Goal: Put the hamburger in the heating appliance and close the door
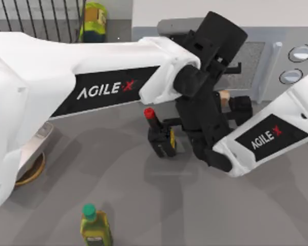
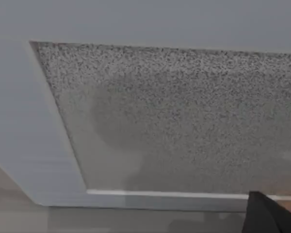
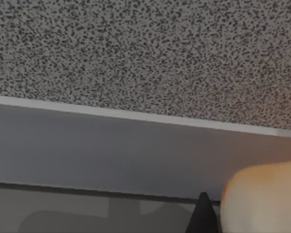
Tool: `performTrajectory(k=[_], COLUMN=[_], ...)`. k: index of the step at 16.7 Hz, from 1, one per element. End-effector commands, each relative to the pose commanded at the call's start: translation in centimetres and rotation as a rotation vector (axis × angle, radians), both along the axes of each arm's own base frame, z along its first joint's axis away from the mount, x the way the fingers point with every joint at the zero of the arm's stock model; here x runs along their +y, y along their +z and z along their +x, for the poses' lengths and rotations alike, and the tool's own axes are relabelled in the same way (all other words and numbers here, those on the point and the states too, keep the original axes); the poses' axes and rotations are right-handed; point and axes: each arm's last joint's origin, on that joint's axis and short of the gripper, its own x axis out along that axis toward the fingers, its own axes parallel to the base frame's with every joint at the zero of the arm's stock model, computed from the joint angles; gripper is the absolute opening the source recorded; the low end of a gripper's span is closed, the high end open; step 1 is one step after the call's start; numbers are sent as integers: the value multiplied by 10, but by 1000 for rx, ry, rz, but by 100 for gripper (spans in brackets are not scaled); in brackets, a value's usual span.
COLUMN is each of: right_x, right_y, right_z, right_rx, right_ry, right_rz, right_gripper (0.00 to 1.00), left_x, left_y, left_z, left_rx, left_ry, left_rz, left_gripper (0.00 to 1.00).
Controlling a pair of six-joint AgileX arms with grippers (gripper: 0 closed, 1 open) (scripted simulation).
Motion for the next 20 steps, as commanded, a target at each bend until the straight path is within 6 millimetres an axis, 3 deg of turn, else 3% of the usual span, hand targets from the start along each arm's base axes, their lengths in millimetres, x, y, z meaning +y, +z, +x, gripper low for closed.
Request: performTrajectory(k=[9, 16, 20], right_x=[0, 0, 0], right_y=[0, 0, 0], right_z=[0, 0, 0], right_rx=[0, 0, 0], right_ry=[0, 0, 0], right_rz=[0, 0, 0], right_gripper=[100, 100, 100], left_x=[-72, -77, -83], left_y=[-1, 1, 0], left_z=[-3, -3, 10], left_rx=[0, -3, -1], left_ry=[0, 4, 3], left_rz=[1, -5, -3], left_gripper=[0, 0, 0])
